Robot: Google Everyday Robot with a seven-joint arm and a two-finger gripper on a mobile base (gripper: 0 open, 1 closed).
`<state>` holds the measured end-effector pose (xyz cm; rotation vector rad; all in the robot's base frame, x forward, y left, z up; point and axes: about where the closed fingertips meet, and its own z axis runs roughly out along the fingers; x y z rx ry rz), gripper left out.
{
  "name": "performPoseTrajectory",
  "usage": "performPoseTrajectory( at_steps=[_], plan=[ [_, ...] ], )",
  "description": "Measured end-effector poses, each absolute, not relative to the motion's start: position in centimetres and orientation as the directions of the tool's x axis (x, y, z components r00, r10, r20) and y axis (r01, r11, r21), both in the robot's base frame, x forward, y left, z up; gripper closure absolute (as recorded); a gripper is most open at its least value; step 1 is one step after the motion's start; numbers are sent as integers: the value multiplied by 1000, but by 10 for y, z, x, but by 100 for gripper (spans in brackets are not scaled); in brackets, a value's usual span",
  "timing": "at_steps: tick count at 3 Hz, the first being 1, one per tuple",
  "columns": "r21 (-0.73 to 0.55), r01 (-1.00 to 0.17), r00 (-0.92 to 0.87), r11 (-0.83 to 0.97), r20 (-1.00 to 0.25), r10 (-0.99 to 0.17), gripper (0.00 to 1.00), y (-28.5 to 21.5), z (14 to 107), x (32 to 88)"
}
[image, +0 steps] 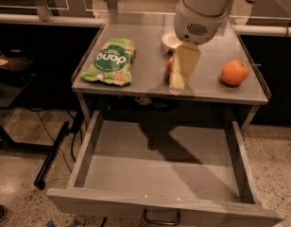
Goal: Place green rice chip bag into top drawer
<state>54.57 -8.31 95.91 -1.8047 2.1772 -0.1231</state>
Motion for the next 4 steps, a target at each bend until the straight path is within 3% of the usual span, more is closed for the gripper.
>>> performPoseTrajectory(
  at_steps=[2, 4],
  plan=[
    [-209, -948, -211, 239, -148, -966, 0, -60, 935, 596],
    [-206, -942, -227, 263, -184, -956, 0, -35, 927, 602]
  ],
)
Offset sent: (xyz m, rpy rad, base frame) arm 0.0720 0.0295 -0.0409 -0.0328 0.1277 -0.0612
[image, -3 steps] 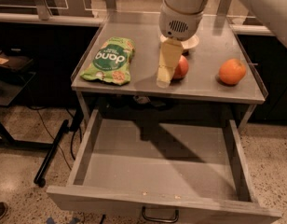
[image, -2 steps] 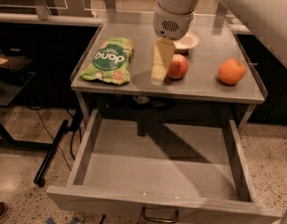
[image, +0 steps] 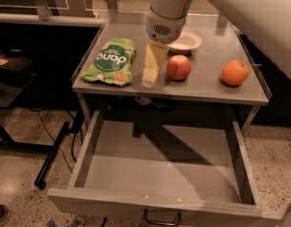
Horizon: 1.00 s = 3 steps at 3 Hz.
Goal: Place green rice chip bag into top drawer
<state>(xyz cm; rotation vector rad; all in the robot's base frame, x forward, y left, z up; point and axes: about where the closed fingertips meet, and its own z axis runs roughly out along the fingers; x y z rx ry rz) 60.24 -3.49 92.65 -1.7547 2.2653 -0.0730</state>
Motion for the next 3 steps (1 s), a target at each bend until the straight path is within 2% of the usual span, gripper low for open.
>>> performPoseTrajectory(
  at_steps=[1, 3],
  plan=[
    [-229, -928, -246, 294, -215, -945, 0, 4, 935, 646],
    [-241, -924, -237, 295, -242, -941, 0, 20, 937, 657]
  ],
)
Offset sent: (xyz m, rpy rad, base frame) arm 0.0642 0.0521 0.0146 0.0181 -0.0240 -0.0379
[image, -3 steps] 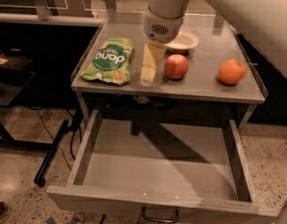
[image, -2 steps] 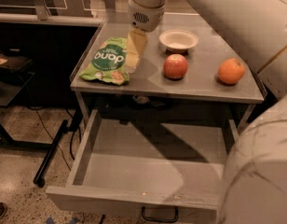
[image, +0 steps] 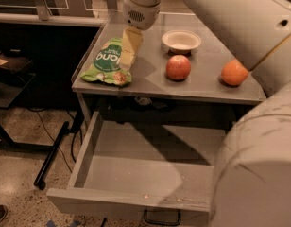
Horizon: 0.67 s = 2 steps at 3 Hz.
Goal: Place green rice chip bag into top drawer
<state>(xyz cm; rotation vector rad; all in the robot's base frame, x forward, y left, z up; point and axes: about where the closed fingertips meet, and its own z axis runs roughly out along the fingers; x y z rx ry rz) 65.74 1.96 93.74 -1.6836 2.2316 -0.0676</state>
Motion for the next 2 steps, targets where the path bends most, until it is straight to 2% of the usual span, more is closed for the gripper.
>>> performPoseTrajectory(
  at_steps=[1, 2],
  plan=[
    [-259, -930, -193, 261, -259, -946, 0, 58, 943, 687],
    [-254, -933, -187, 255, -264, -946, 0, 64, 940, 688]
  ],
)
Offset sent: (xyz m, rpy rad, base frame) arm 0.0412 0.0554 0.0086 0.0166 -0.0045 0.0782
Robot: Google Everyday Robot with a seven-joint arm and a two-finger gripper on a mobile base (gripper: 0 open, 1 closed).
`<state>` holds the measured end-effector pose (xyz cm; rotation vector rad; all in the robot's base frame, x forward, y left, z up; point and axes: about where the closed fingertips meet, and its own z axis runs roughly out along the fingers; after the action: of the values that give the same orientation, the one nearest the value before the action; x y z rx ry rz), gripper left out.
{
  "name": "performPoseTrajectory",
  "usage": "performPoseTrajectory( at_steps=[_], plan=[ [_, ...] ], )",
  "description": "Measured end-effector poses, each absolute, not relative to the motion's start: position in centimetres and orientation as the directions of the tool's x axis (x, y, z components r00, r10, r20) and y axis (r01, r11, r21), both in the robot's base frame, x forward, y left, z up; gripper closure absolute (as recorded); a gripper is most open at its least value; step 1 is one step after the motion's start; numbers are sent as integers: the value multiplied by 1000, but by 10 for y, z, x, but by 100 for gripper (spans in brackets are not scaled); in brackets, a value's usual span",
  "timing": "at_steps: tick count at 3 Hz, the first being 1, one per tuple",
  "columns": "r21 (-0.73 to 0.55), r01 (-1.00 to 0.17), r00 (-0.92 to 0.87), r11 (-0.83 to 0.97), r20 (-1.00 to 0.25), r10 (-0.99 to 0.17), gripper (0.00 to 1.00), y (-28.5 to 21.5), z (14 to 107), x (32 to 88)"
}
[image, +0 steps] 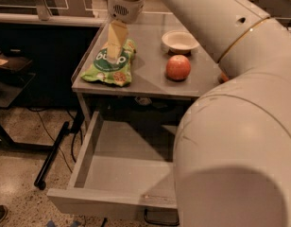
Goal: Place green rice chip bag into top drawer
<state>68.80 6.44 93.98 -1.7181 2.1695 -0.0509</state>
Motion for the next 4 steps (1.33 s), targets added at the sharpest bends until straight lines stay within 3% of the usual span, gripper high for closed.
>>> performPoseTrajectory(
  at_steps=[2, 4],
  plan=[
    [-215, -954, -154, 211, -253, -955, 0, 101, 914, 697],
    [-181, -958, -175, 221, -239, -955, 0, 106, 879, 721]
  ],
)
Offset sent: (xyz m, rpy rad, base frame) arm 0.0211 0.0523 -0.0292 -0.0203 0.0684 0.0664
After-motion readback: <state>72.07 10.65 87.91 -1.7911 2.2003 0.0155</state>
